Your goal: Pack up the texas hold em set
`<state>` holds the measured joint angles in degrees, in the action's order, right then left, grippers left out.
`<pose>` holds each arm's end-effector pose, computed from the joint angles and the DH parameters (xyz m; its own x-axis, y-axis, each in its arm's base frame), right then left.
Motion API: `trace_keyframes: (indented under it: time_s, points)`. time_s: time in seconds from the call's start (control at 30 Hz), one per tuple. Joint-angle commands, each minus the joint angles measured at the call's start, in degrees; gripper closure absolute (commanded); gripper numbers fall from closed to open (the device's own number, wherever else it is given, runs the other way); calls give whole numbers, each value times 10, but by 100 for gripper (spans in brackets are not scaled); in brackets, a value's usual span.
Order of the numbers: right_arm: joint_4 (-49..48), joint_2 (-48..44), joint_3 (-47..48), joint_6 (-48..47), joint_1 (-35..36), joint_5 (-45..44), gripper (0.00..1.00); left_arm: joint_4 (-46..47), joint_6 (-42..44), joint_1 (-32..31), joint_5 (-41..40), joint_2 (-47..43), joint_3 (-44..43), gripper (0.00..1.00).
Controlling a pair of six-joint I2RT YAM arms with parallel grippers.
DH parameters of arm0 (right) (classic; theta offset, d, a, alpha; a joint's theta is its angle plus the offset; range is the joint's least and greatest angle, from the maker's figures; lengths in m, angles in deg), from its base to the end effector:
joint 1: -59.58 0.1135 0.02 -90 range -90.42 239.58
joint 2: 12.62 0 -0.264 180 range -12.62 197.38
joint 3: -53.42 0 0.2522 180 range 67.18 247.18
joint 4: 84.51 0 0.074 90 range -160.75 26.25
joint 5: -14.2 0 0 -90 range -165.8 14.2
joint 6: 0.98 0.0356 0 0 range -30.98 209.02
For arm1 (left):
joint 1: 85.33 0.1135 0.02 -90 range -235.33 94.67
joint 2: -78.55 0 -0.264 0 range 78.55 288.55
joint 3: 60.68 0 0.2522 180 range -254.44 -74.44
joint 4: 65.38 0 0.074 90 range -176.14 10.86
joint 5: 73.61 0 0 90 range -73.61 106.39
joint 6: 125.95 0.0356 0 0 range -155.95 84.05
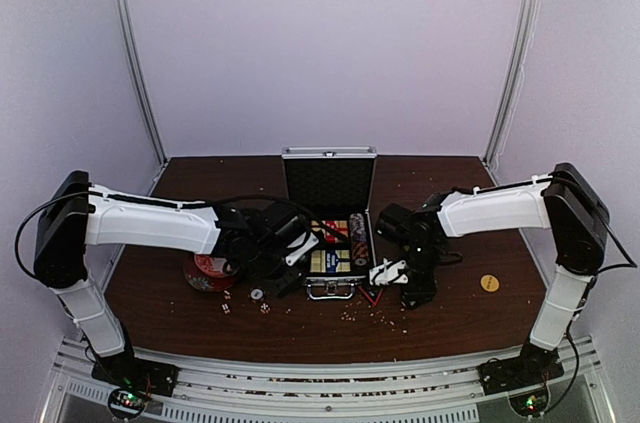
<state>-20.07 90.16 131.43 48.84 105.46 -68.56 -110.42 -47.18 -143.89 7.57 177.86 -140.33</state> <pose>0.2118 0.2249 0.1560 -0.0716 -0.9932 -0.0918 -0.9941 0.0636 0.0874 0.1856 -0.2931 0.1905 -0.6201 0.6453 -0.4462 0.7016 0.7106 0.0527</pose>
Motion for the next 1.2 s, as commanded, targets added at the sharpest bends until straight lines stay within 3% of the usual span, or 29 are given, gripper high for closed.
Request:
trace_keyframes:
  time_s: [0.0, 0.23, 0.63, 0.87, 1.17]
  points:
    - [53, -34, 64, 2, 2, 23, 55, 21, -14, -1, -28, -28, 9, 46]
    - [63, -19, 194, -8, 4, 85, 55, 22, -50, -1, -91, -73, 35, 45]
    - [-3, 210, 471, 50, 9, 68, 53, 8, -114, 1, -141, -162, 84, 43]
    - [-49, 288, 540, 70, 8, -20, 53, 7, -126, 1, -146, -180, 104, 43]
    - [-66, 327, 543, 70, 7, -79, 51, 7, -128, 1, -148, -181, 107, 43]
